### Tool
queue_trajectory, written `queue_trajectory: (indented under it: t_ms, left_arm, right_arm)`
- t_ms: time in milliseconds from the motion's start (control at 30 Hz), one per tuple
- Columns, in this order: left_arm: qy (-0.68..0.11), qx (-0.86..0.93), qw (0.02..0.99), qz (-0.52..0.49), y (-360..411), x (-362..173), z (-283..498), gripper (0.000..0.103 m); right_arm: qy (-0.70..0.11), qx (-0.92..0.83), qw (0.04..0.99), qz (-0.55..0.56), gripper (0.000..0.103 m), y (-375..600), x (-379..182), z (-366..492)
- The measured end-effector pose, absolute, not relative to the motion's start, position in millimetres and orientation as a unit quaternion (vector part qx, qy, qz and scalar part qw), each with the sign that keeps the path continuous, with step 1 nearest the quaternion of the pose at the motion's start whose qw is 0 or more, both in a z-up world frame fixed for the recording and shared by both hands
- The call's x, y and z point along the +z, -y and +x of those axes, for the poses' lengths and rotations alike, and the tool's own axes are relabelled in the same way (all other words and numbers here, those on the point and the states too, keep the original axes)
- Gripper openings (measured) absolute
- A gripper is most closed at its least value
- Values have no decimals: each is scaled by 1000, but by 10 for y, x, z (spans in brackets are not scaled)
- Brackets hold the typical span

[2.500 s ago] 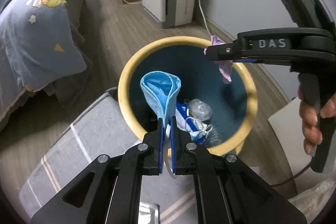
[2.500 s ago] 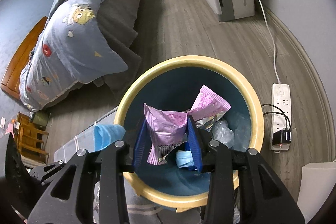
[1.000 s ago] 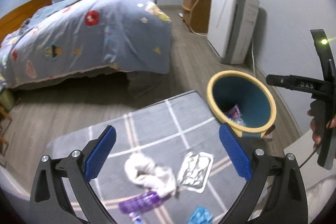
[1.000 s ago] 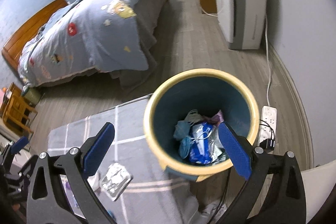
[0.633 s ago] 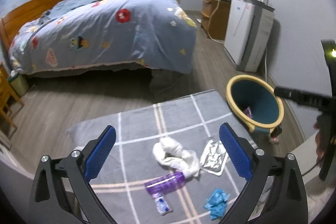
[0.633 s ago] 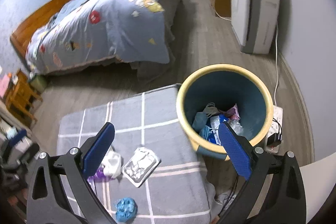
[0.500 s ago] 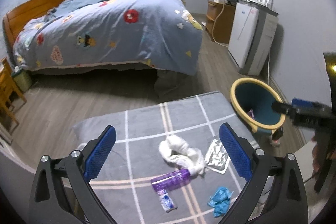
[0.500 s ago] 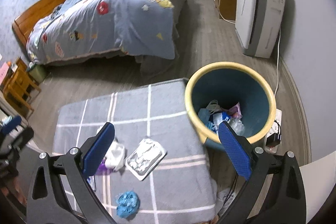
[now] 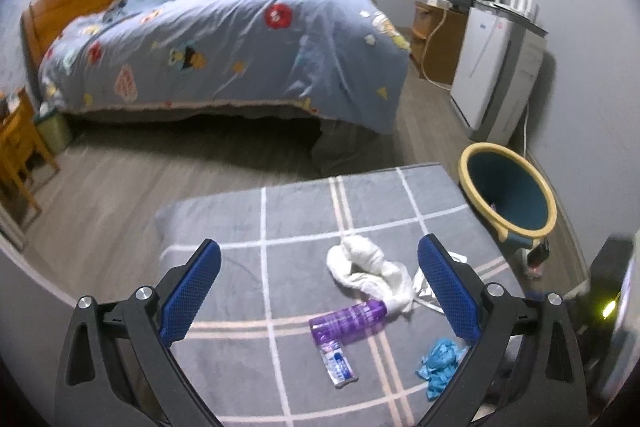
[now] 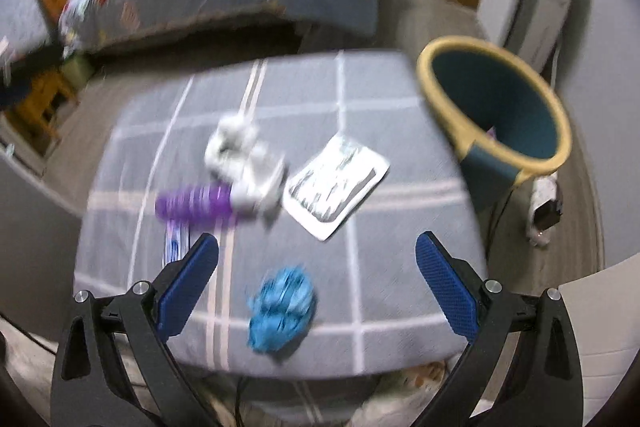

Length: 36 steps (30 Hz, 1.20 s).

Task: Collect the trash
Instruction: 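Move both grippers back over the remaining trash on the cushion, then grasp the crumpled blue glove with the right gripper while the left grasps the white tissue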

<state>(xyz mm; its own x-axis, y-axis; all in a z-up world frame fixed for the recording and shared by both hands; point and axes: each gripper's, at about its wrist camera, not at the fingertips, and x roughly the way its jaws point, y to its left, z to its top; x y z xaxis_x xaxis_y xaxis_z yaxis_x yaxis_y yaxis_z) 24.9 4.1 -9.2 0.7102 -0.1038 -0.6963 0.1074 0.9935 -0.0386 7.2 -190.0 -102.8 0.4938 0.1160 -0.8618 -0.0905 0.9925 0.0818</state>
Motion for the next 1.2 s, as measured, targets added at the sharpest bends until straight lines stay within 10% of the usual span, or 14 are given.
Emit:
queue_trajectory:
  t_ms: [367, 733, 1200]
  left_arm:
    - [-387, -41, 921, -2, -240, -209, 188, 98]
    - [-410, -31, 911, -25, -387, -307, 205, 98]
    - [-435, -32, 900, -2, -211, -535, 415, 98]
  right_arm:
    - [-517, 71, 853, -11, 95, 1682, -1326, 16]
    - [-593, 92, 800, -6, 40, 1636, -1718, 21]
    - [-500, 117, 858, -9, 38, 1978, -530, 479]
